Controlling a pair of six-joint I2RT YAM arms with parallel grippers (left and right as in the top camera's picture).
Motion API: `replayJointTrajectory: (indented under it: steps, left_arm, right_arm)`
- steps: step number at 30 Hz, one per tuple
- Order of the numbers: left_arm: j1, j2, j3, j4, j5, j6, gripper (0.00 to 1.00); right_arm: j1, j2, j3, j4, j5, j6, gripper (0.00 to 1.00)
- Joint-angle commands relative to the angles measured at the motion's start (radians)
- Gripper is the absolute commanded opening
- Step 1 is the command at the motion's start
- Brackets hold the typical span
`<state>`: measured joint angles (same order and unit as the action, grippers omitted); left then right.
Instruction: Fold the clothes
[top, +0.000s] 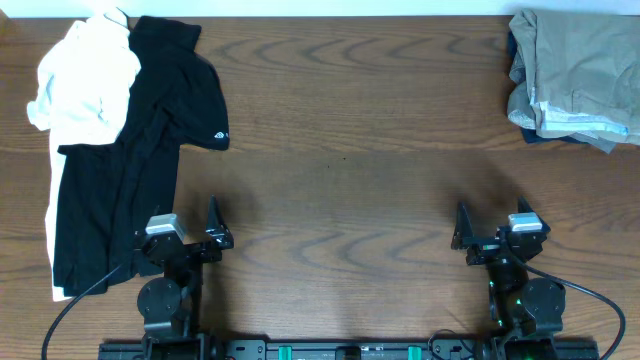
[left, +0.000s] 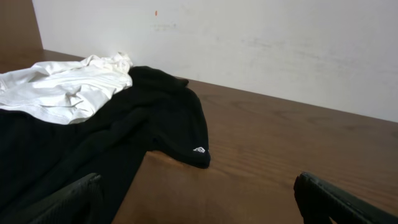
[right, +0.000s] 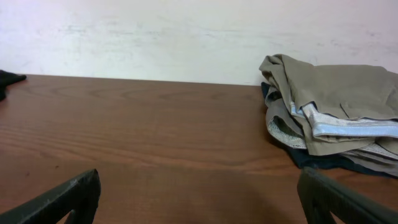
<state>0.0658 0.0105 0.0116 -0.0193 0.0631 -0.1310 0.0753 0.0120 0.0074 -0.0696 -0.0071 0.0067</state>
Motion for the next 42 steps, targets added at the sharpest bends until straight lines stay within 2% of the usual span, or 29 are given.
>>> replayJointTrajectory:
  steps: [1, 28, 30, 42]
  left_arm:
    - [0.007, -0.006, -0.008, -0.046, 0.003, -0.002, 0.98]
    - [0.007, -0.006, 0.0, -0.046, 0.003, -0.002, 0.98]
    - [0.007, -0.005, 0.012, -0.052, 0.003, -0.002, 0.98]
    - [0.007, 0.074, 0.039, -0.047, 0.003, -0.002, 0.98]
  right_arm:
    - [0.012, -0.006, -0.002, -0.002, 0.003, -0.008, 0.99]
    - [0.01, -0.006, -0.002, 0.082, 0.052, -0.01, 0.99]
    - [0.01, -0.005, -0.002, 0.082, 0.052, 0.028, 0.99]
    - [0.01, 0.0, -0.002, 0.106, 0.052, 0.036, 0.99]
